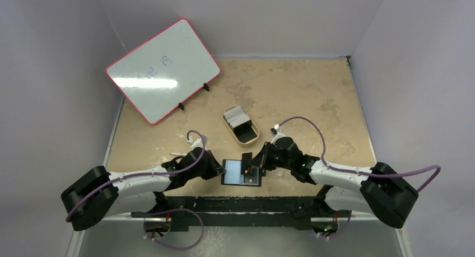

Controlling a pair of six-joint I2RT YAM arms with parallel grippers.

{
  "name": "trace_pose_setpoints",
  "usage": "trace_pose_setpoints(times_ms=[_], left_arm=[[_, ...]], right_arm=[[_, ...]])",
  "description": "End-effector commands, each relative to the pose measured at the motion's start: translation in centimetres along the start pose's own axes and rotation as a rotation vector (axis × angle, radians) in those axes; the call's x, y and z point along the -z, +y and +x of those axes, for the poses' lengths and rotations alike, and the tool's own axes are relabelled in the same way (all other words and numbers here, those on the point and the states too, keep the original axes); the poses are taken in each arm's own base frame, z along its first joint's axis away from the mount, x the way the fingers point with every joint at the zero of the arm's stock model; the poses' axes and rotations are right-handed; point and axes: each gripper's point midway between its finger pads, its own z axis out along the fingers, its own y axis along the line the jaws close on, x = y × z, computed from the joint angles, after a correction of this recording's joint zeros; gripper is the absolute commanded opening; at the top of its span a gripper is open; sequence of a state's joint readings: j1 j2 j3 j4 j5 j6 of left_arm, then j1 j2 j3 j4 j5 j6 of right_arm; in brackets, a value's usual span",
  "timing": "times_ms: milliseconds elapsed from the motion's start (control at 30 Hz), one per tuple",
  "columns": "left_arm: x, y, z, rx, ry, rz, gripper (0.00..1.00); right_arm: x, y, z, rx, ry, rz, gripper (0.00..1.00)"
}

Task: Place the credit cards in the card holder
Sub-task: Insert the credit card into the card holder.

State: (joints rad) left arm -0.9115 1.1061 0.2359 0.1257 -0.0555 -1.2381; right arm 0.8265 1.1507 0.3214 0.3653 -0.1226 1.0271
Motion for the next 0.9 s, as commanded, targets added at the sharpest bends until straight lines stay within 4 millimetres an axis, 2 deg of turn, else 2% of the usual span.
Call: trace_pose_setpoints(times_ms=[0,200,567,767,867], left_arm=[[0.1,-0.7,-0.2,-0.005,-0.007,0.012,0.08],[0.1,-0.7,-0.2,0.000,-0.012,0.016,0.08],[-0.1,-0.9,-0.2,-0.002,-0.010,0.015,0.08],[-0.3,-0.8,0.1,-0.003,-0.001,0.008,0.00],[-0.2,-0.9,0.0,-0.002,-0.005,0.008,0.00]], right_arm=[[-0.6,-0.4,0.4,-0.024,0.000,0.006,0.00],[-1.1,-0.9,1.5,-0.033,0.034,0.016,0.00],[-0.7,-1.0,2.3,-0.053,0.064,0.011,0.00],[-0.8,-1.1,3.0,-0.063,0.094,0.006,0.00],[-1.0,-1.3,3.3,-0.067,0.107,0.003,0.00]])
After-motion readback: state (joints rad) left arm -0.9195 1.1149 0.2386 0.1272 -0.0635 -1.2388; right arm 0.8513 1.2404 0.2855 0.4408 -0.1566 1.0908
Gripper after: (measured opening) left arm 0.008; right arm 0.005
